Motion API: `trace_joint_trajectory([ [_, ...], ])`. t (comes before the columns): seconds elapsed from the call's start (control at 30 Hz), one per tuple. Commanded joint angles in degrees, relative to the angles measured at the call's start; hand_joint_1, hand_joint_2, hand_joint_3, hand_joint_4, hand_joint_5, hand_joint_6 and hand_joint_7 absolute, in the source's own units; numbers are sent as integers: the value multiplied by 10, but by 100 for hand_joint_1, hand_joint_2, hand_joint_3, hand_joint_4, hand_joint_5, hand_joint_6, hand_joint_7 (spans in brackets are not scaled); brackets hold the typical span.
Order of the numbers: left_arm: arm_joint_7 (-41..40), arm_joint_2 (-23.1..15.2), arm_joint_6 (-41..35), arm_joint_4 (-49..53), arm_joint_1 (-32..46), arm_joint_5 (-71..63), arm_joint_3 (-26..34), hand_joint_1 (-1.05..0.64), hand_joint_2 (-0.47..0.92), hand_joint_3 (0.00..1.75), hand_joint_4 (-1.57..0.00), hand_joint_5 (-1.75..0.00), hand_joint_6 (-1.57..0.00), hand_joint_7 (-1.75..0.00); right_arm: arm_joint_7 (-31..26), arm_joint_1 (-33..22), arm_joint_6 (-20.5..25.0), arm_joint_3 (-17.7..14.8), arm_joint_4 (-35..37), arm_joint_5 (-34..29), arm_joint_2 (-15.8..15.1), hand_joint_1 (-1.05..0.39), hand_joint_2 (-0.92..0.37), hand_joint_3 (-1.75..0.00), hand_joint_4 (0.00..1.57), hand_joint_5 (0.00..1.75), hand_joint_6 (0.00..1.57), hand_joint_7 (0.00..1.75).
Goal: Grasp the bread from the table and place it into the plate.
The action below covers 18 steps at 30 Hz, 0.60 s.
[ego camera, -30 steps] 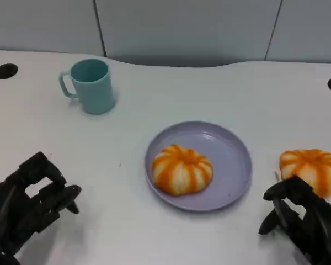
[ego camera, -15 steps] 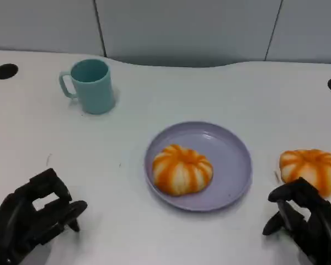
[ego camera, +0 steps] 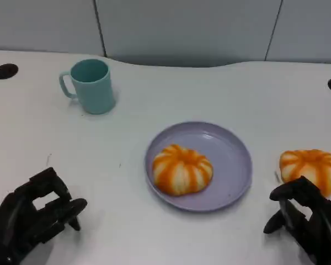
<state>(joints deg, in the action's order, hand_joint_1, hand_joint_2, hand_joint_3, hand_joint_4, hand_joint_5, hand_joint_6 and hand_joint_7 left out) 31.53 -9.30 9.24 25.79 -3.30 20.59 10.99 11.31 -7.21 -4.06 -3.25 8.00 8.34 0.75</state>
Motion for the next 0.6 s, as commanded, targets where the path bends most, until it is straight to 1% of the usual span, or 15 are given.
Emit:
trace_joint_trajectory([
  [0.03,13,-5,-19,-2,1,19,11,-18,87,7,-81,-175,-65,-175,-2,-9,-7,0,-13,-2,-7,-28,-92,-29,60,175,34,175],
  [0.2,12,-8,-21,-1,2,16,10,-15,88,8,-79,-175,-65,-175,-3,-13,-4,0,-18,-3,-7,-27,-92,-30,60,175,33,175],
  [0.4,14,-16,-33,-8,4,9,6,-18,88,7,-77,-175,-61,-175,3,-11,-22,-1,-7,-3,-10,-29,-90,-28,62,175,35,175],
  [0.53,28,-13,-20,0,2,15,7,-16,89,8,-77,-175,-58,-175,-1,-12,-25,3,-9,-15,-14,-30,-90,-28,62,175,35,175],
  [0.6,30,-9,-14,7,-1,15,8,-15,89,7,-79,-175,-59,-175,3,-11,-21,-1,-8,-6,-11,-29,-90,-28,61,175,35,174],
])
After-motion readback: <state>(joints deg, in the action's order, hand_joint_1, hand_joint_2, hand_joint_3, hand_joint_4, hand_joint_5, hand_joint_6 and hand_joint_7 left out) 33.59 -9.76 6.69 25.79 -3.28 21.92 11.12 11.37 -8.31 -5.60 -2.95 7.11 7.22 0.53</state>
